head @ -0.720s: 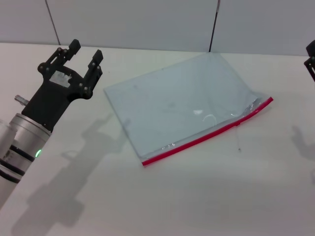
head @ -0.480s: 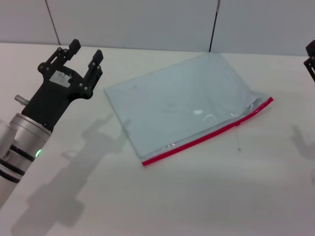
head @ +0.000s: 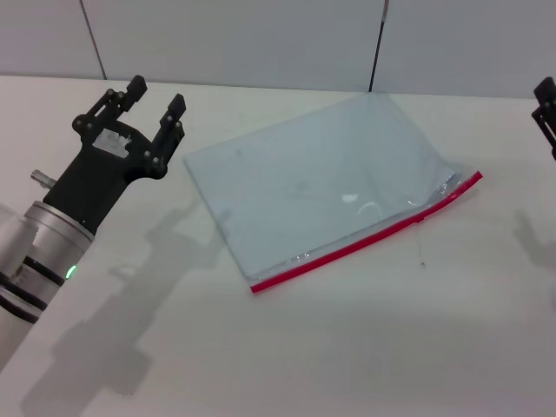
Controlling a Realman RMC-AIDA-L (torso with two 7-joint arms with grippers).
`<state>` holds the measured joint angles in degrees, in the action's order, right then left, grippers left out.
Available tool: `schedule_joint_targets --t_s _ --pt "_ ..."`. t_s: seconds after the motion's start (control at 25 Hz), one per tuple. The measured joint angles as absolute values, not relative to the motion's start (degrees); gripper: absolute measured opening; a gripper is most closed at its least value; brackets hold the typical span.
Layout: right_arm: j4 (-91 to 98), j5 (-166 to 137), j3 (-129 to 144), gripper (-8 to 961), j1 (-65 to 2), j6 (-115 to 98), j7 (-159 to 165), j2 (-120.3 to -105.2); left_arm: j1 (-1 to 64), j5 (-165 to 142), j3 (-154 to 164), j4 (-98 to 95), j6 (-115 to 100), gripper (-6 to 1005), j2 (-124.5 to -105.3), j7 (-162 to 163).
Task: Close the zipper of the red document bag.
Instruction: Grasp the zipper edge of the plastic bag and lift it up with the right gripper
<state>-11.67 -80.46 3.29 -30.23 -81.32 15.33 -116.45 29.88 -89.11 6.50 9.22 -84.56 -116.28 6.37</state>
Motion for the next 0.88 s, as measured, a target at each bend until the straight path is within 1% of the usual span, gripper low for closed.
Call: schedule_joint_targets --t_s 0.2,0.4,0.68,0.88 --pt "-4.94 -80.74 6.10 863 -31.25 -72.68 30.63 -116.23 29.97 -89.35 6.50 9.22 -84.09 528 -116.28 6.05" --pt "1.50 -80.83 14.41 862 -33.61 -61.28 44.71 -116.11 29.97 -89.38 6.51 9.22 -84.08 528 -116.28 6.22" --pt "3.63 -82.09 26.92 861 -38.23 -49.46 55.51 -115.96 29.97 -89.38 6.50 9.22 -84.09 528 -116.28 6.22" --pt "4.39 -87.78 30.82 861 -40.44 -45.34 62.32 -115.90 29.97 -89.43 6.50 9.23 -84.11 528 -116.28 6.27"
